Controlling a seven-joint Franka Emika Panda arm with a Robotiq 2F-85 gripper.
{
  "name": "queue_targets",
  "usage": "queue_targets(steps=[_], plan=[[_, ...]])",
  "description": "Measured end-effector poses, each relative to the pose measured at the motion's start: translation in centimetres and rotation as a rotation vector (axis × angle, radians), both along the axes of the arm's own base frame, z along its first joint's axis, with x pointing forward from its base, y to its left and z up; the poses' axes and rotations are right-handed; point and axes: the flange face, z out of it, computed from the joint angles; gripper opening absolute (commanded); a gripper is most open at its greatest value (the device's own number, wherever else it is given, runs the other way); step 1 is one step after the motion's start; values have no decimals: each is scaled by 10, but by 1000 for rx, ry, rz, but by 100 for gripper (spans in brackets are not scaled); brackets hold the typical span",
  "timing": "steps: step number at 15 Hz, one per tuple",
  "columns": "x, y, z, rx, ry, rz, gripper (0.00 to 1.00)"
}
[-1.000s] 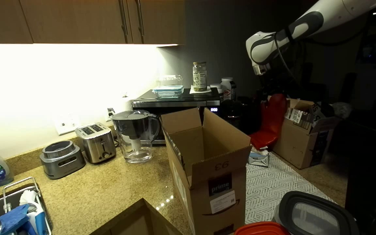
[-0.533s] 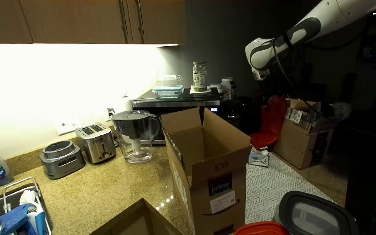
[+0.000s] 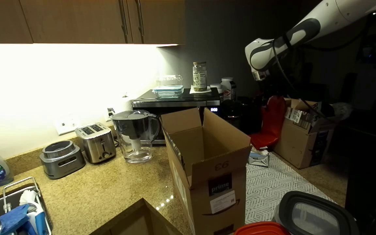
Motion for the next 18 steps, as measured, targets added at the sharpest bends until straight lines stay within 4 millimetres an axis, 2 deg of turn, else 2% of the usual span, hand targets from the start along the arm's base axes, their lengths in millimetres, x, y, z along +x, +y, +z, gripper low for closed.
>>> queue_targets(steps=[1, 3, 13, 15, 18], plan=[[0, 0, 1, -1, -3, 1, 73], [1, 1, 2, -1, -8, 3, 68], [3, 4, 8, -1, -23, 11, 2], [3, 5, 9, 0, -24, 13, 0], [4, 7, 11, 6, -25, 27, 3]])
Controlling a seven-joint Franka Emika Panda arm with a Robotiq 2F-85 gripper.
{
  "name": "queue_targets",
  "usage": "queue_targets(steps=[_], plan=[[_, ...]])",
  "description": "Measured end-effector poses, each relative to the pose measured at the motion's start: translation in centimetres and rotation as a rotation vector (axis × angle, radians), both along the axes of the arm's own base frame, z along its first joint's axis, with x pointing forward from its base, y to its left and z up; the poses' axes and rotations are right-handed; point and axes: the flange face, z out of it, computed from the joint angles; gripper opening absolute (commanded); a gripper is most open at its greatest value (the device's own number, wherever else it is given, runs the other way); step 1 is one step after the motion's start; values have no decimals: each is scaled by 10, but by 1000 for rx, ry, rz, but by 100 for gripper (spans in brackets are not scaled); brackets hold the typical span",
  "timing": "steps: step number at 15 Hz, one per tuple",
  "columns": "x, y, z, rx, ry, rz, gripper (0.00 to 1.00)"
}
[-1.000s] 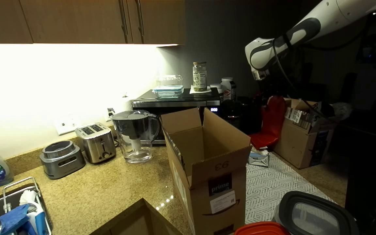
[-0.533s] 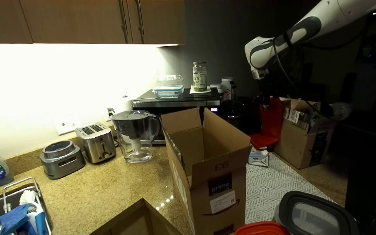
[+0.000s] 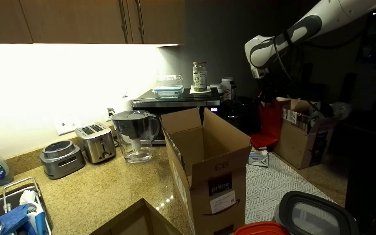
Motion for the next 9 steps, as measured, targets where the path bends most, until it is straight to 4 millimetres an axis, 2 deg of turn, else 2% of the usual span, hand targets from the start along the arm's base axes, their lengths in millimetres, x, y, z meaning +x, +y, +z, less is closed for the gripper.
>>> queue_targets(steps=[6, 9], plan=[[0, 1, 1, 14, 5, 36, 3], [0, 0, 8, 28, -2, 57, 3]])
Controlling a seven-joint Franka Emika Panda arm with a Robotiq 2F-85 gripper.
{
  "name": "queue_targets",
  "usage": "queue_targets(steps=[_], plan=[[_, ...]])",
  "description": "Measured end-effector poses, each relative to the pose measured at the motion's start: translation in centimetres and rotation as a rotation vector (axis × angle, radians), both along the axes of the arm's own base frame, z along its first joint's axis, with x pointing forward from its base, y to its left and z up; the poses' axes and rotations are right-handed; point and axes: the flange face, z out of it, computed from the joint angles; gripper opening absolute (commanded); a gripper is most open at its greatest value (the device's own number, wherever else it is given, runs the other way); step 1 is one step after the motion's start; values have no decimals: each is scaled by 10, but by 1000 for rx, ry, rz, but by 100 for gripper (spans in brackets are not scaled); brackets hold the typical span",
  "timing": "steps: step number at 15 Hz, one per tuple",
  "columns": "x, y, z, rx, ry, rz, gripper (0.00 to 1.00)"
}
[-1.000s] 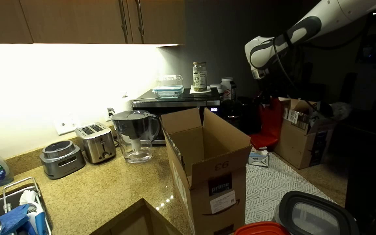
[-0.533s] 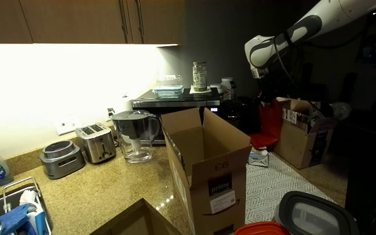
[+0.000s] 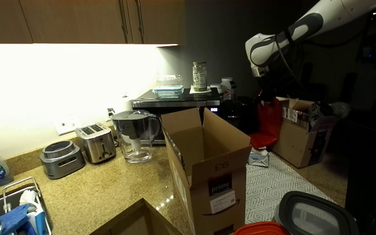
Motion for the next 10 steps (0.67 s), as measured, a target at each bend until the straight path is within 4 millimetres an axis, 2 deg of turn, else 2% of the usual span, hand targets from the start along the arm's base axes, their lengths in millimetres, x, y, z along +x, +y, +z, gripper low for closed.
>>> queue_targets(steps=[5, 10], plan=[[-4, 1, 21, 32, -32, 72, 3], [-10, 13, 21, 47, -76, 143, 3]])
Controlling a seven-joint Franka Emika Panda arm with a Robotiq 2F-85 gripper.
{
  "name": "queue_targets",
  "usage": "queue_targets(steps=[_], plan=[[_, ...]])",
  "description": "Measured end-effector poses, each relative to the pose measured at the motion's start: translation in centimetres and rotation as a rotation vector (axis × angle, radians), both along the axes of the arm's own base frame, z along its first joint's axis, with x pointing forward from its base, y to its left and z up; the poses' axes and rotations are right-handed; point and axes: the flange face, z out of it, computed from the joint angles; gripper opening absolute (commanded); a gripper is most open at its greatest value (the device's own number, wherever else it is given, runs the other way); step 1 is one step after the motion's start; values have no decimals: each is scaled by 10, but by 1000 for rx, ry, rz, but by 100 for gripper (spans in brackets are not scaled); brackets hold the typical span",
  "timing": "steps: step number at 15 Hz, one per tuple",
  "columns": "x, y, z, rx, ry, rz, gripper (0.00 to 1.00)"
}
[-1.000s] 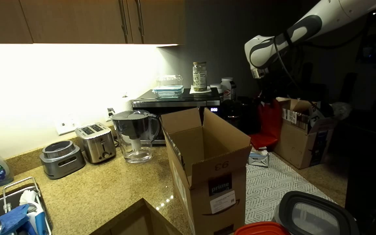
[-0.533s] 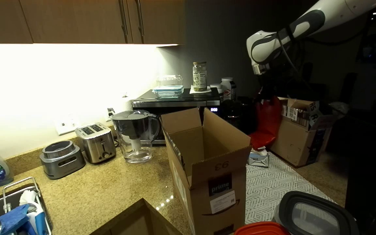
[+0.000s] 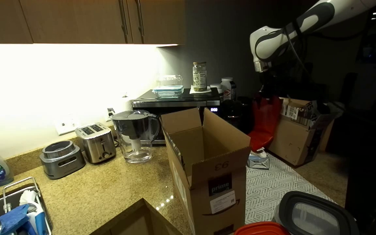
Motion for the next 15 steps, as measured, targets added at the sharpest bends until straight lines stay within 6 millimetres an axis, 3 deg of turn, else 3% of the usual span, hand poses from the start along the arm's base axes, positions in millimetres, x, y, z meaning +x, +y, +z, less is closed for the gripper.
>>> queue_targets(steps=[5, 8, 9, 11, 15], plan=[[-4, 22, -18, 8, -70, 58, 3], [-8, 30, -20, 10, -92, 76, 3], [-9, 32, -20, 11, -96, 78, 37], [-11, 33, -19, 12, -99, 80, 43], [-13, 33, -19, 13, -103, 83, 68]])
